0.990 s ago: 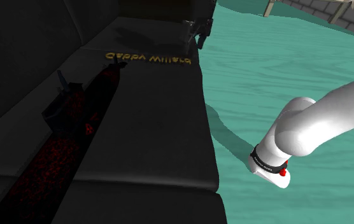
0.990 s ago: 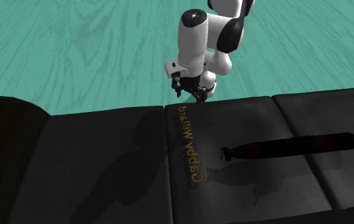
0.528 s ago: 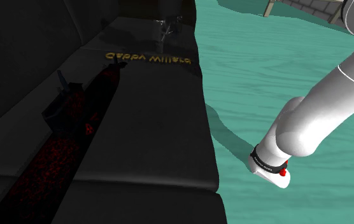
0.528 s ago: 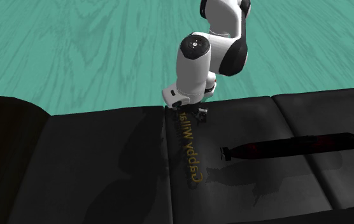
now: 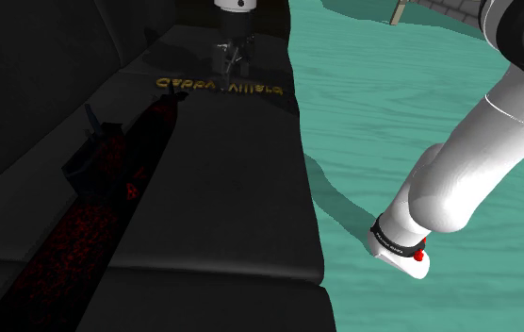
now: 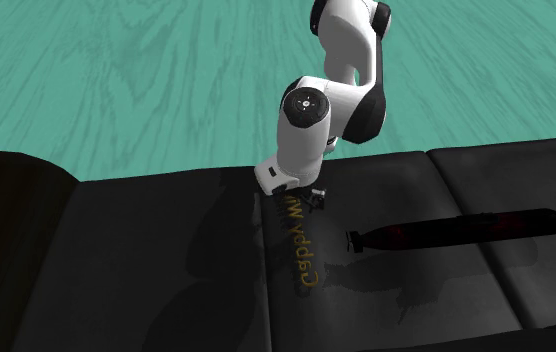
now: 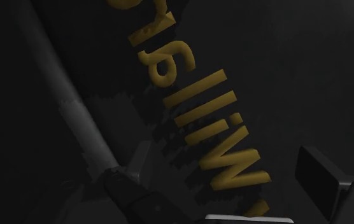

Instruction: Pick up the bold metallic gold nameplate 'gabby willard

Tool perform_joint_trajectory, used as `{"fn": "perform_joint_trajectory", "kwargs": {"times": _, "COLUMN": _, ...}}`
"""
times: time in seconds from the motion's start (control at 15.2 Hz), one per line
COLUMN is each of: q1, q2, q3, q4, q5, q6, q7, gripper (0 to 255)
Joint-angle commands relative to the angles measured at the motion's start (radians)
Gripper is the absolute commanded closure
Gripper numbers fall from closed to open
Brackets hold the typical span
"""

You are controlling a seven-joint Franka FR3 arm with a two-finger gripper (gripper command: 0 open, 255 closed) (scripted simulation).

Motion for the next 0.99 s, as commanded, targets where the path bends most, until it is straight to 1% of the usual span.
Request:
{"fn": "perform_joint_trajectory", "kwargs": {"times": 0.0, "q1": 0.001, "q2": -0.003, "q3": 0.001, "q4": -0.037, "q5": 0.001, "q6": 0.034, "q7": 0.001, "gripper": 0}}
{"fn": "perform_joint_trajectory", "kwargs": {"times": 0.13, "q1": 0.001, "q2": -0.003, "q3": 0.001, "q4": -0.037, "q5": 0.001, "q6": 0.034, "q7": 0.001, "gripper": 0}}
{"fn": "perform_joint_trajectory", "kwargs": {"times": 0.2, "q1": 0.001, "q2": -0.003, "q3": 0.001, "q4": -0.035, "q5": 0.0, "q6": 0.033, "q7": 0.001, "gripper": 255}}
{"fn": "perform_joint_trajectory", "kwargs": {"times": 0.79, "q1": 0.001, "q2": -0.003, "q3": 0.001, "q4": -0.037, "q5": 0.001, "q6": 0.034, "q7": 0.001, "gripper": 255}}
{"fn": "perform_joint_trajectory", "kwargs": {"times": 0.92, "q1": 0.0, "q2": -0.001, "q3": 0.001, "q4": -0.007, "q5": 0.0, "q6": 0.006, "q7": 0.001, "gripper": 255}}
